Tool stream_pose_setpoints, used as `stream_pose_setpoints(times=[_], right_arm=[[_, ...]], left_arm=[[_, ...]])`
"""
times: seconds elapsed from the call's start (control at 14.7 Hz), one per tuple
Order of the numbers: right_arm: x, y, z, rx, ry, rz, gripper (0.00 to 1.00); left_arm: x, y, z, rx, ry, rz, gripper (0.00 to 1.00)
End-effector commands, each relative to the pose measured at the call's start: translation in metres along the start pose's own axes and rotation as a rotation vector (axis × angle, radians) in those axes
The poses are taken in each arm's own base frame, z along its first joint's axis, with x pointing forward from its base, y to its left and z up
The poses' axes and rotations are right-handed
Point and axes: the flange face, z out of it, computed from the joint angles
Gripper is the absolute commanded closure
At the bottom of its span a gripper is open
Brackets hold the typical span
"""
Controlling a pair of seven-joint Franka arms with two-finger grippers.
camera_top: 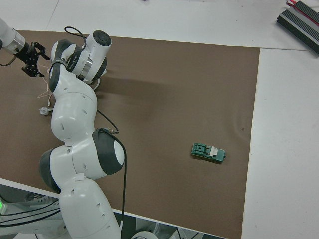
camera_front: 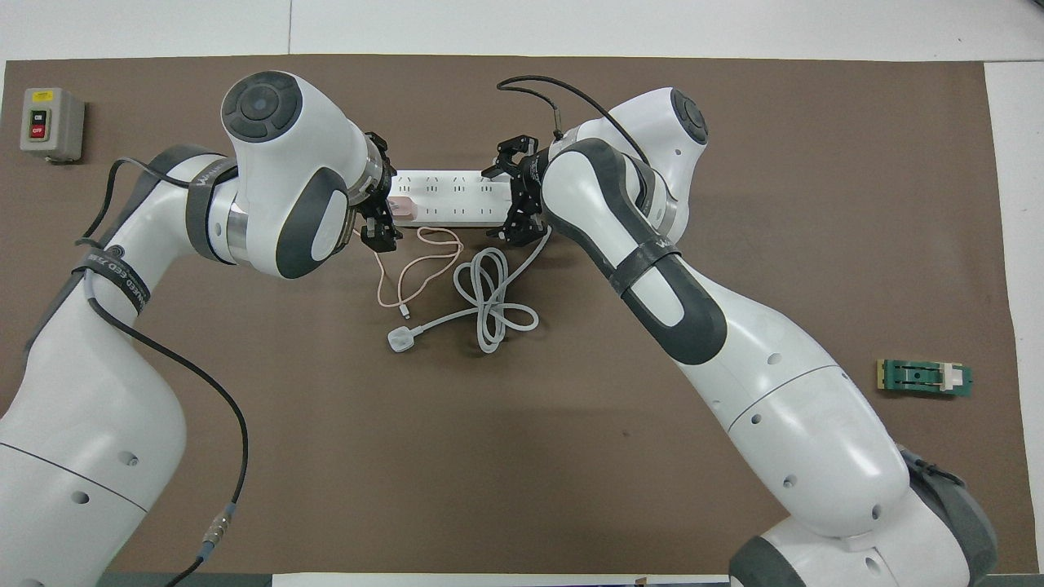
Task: Unplug charger and place it aside
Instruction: 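Grasp the pink charger with the left gripper while the right gripper holds the strip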
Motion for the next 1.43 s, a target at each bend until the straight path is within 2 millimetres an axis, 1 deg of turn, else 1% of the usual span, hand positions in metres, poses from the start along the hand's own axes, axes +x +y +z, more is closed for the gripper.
stream_pose_setpoints(times=[0.0,0.14,0.2,0.34,0.48,0.61,0.68,0.75,0.81,0.88,0.95,1.02,1.09,1.15,1.22,1.29,1.36], right_arm=[[0.005,-0.008,0.004,0.002,0.003,-0.025,0.00],[0.009,-0.011,0.008,0.007,0.015,-0.047,0.00],[0.012,-0.011,0.009,0.005,0.025,-0.052,0.00],[0.010,-0.014,0.007,0.011,0.032,-0.066,0.00],[0.013,-0.020,0.002,0.019,0.040,-0.075,0.00],[0.017,-0.020,0.005,0.021,0.045,-0.074,0.00],[0.016,-0.020,0.006,0.024,0.049,-0.080,0.00],[0.015,-0.018,0.010,0.019,0.052,-0.082,0.00],[0.016,-0.017,0.012,0.018,0.054,-0.081,0.00],[0.016,-0.017,0.014,0.027,0.054,-0.079,0.07],[0.017,-0.018,0.014,0.032,0.058,-0.080,0.34],[0.018,-0.017,0.015,0.029,0.057,-0.086,0.50],[0.019,-0.017,0.015,0.028,0.059,-0.092,0.54],[0.018,-0.016,0.016,0.029,0.059,-0.096,0.54],[0.018,-0.016,0.016,0.029,0.059,-0.096,0.54],[0.018,-0.016,0.016,0.029,0.059,-0.096,0.54],[0.018,-0.016,0.016,0.029,0.059,-0.096,0.54]], left_arm=[[-0.005,-0.003,0.004,-0.042,0.007,-0.022,0.00],[-0.004,-0.006,0.011,-0.052,0.011,-0.017,0.00],[-0.001,-0.008,0.018,-0.046,0.019,-0.015,0.00],[-0.002,-0.010,0.020,-0.052,0.035,0.002,0.00],[-0.002,-0.012,0.023,-0.051,0.036,0.005,0.00],[-0.004,-0.014,0.023,-0.051,0.036,0.008,0.01],[-0.004,-0.015,0.026,-0.048,0.038,0.011,0.08],[-0.006,-0.017,0.026,-0.051,0.037,0.014,0.12],[-0.013,-0.020,0.027,-0.052,0.035,0.024,0.22],[-0.012,-0.021,0.028,-0.051,0.036,0.026,0.37],[-0.011,-0.021,0.028,-0.051,0.036,0.024,0.53],[-0.012,-0.021,0.028,-0.051,0.036,0.025,0.67],[-0.012,-0.021,0.028,-0.051,0.036,0.025,0.75],[-0.010,-0.020,0.027,-0.051,0.036,0.022,0.77],[-0.009,-0.019,0.027,-0.052,0.036,0.021,0.85],[-0.010,-0.020,0.027,-0.051,0.036,0.022,0.95],[-0.010,-0.020,0.027,-0.051,0.036,0.022,1.00]])
